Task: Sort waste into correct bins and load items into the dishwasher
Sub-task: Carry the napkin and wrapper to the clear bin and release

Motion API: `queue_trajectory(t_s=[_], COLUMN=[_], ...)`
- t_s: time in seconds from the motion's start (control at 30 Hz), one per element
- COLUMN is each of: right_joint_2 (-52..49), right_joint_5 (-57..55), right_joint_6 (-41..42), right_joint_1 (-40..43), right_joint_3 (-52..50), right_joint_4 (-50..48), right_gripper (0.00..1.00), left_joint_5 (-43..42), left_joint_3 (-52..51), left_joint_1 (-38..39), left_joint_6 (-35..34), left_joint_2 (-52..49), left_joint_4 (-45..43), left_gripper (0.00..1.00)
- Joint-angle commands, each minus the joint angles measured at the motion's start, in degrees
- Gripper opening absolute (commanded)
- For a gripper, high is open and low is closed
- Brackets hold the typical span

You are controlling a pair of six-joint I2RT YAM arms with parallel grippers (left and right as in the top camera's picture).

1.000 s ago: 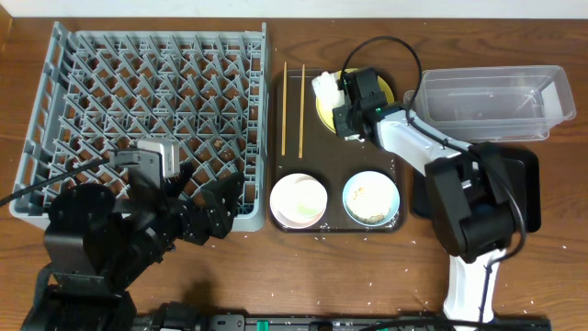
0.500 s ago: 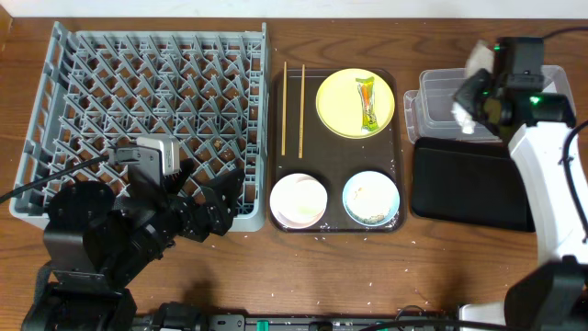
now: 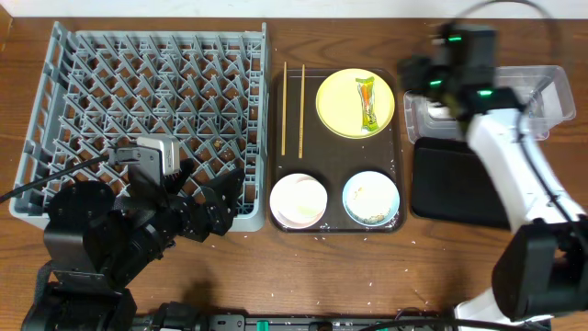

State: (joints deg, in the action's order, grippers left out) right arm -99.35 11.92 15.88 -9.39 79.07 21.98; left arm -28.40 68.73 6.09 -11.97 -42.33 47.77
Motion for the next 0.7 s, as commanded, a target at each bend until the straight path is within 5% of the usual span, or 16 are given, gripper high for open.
queue_trajectory(t_s=[0.0,0.13,0.33,0.37,0.43,0.67], right_joint_2=[-3.9,-13.0,-23.6,-24.5,-24.4,-6.6], right_joint_5=[-12.6,-24.5,-26.4,-26.4,-26.4,-19.7], right_joint_6=[-8.3,-8.3,-8.2,-8.2,-6.8,9.0], right_joint_1=[-6.1,-9.3,-8.9,-9.0,-9.1,-5.2], right_joint_3=[0.4,0.4,0.4,0.4,0.4,0.4], right_joint_4=[-1.8,-9.5,-14.1,-13.9,-12.5,3.0], right_gripper=[0.54,0.5,0.54,0.5,0.01,0.01], left_joint_5=[-0.7,-0.7,-0.7,-0.7,-0.7,-0.7], left_joint_3=[1.2,1.2,1.2,1.2,1.2,1.2], left_joint_1=[-0.2,-0.2,-0.2,-0.2,-0.2,-0.2], left_joint_6=[0.5,0.5,0.5,0.5,0.5,0.5], left_joint_2=[0.1,0.1,0.1,0.1,0.1,0.1], left_joint_4=[-0.1,-0.1,-0.1,-0.1,-0.1,-0.1], left_gripper=[0.93,0.93,0.93,0.94,0.93,0.93])
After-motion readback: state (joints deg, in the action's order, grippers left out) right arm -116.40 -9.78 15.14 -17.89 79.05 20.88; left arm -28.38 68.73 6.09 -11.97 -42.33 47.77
